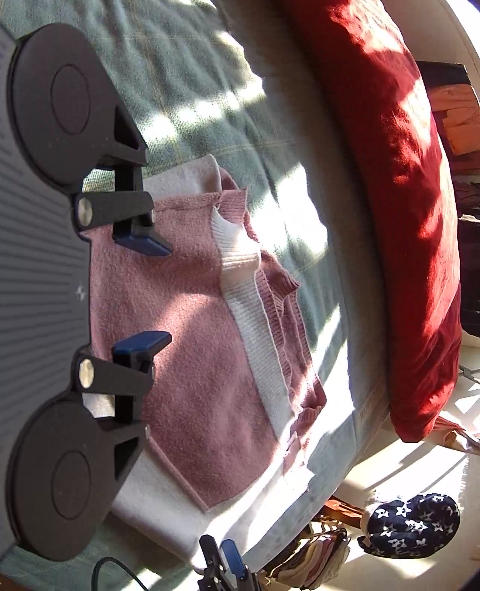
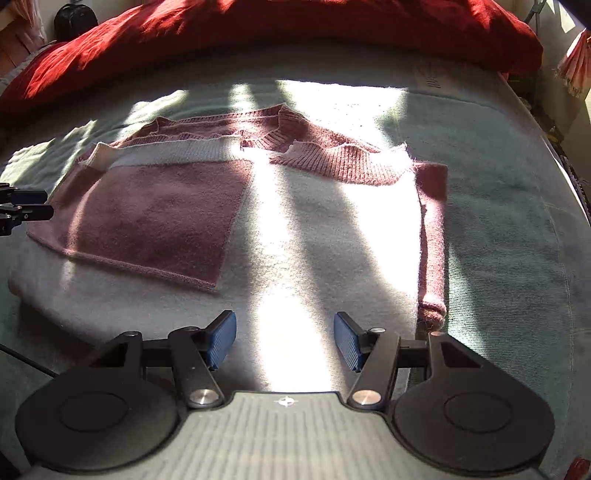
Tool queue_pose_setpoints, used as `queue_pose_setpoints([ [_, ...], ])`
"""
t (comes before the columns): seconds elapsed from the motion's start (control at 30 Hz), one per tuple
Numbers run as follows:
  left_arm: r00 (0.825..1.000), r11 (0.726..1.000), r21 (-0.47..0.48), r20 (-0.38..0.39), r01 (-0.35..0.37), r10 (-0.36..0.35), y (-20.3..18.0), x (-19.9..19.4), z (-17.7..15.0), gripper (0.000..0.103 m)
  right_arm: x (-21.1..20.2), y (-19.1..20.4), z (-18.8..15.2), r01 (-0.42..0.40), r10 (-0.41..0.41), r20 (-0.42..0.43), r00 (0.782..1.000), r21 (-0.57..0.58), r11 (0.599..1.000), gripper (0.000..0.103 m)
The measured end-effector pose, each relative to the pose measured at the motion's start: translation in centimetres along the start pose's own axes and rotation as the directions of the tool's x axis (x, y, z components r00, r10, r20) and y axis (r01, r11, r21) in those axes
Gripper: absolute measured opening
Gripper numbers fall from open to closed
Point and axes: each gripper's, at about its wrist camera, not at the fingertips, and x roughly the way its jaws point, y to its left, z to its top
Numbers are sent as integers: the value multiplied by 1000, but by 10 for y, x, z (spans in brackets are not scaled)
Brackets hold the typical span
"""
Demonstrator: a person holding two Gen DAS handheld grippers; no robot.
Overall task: Fold clothes
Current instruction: 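Raise both open tools and hold them above the folded sweater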
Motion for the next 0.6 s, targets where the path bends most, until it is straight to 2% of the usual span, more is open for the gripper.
queue_pose_setpoints([
  [0.1, 1000, 1000, -2, -11, 18, -18, 1, 28, 16, 47, -1, 2, 3, -5, 5, 18, 1000, 3, 1000, 63],
  [0.27, 994, 992, -72, -29, -107, 105, 27, 63, 26, 47, -3, 5, 7, -13, 13, 48, 999, 7, 1000, 63],
  [0.33, 992, 987, -97, -13, -125, 125, 31, 58, 31, 47, -3, 1, 8, 5, -5, 50, 999, 3, 1000, 63],
  [0.47, 998, 992, -108, 29, -58, 61, 22, 19, 27, 47, -9, -15, 5, 12, -15, 48, 999, 61, 998, 63],
  [0.6, 1000, 994, -112, -11, 18, -19, -4, -9, -10, 48, -18, -12, -11, -13, 11, 47, 999, 37, 999, 63],
])
